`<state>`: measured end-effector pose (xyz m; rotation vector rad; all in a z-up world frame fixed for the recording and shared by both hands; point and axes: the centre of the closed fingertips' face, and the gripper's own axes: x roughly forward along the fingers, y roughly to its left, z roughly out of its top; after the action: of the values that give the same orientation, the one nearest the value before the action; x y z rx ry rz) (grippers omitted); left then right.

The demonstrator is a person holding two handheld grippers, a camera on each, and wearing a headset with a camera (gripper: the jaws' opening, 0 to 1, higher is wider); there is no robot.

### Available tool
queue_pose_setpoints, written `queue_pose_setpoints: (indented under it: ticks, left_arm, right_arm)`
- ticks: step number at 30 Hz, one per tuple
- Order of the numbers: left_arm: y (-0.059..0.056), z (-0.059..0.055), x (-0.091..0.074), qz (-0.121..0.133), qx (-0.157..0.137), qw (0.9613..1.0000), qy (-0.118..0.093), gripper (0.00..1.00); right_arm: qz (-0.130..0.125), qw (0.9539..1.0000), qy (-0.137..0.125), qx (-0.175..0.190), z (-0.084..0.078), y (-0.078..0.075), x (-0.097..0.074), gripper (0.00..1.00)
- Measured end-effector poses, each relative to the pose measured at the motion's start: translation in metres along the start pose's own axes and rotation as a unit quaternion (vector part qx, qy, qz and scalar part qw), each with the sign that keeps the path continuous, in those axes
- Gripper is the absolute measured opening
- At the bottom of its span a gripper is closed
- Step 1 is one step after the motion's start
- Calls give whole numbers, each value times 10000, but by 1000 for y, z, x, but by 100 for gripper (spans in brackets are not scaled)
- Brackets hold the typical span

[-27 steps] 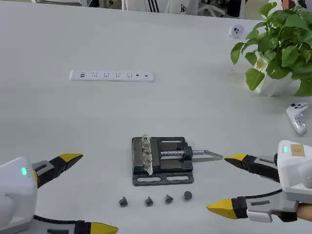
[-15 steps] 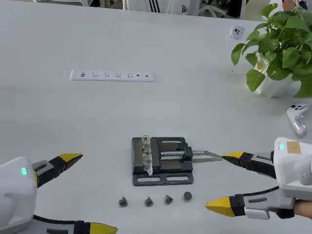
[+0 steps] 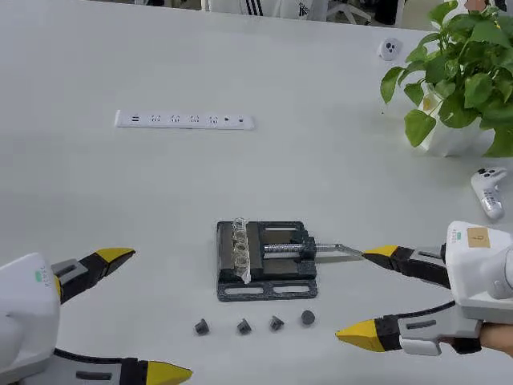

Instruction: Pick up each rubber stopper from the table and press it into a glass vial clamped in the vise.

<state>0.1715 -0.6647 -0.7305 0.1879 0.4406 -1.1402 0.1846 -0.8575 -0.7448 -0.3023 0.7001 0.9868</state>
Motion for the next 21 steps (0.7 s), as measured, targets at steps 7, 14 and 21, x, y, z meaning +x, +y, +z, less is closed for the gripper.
queue_pose_setpoints:
  ticks: [7,14,21]
  left_arm:
    - [0,-1,1,-5,12,10000,17,99]
    - [1,-3,1,-1,3,10000,16,99]
    - [2,-4,2,-2,-9,10000,-6,99]
  right_arm:
    - [63,9996,207,-187,-1,-2,3,70]
    - [253,9976,450,-457,2,1,11,61]
    - [554,9893,1055,-842,-8,8,23,50]
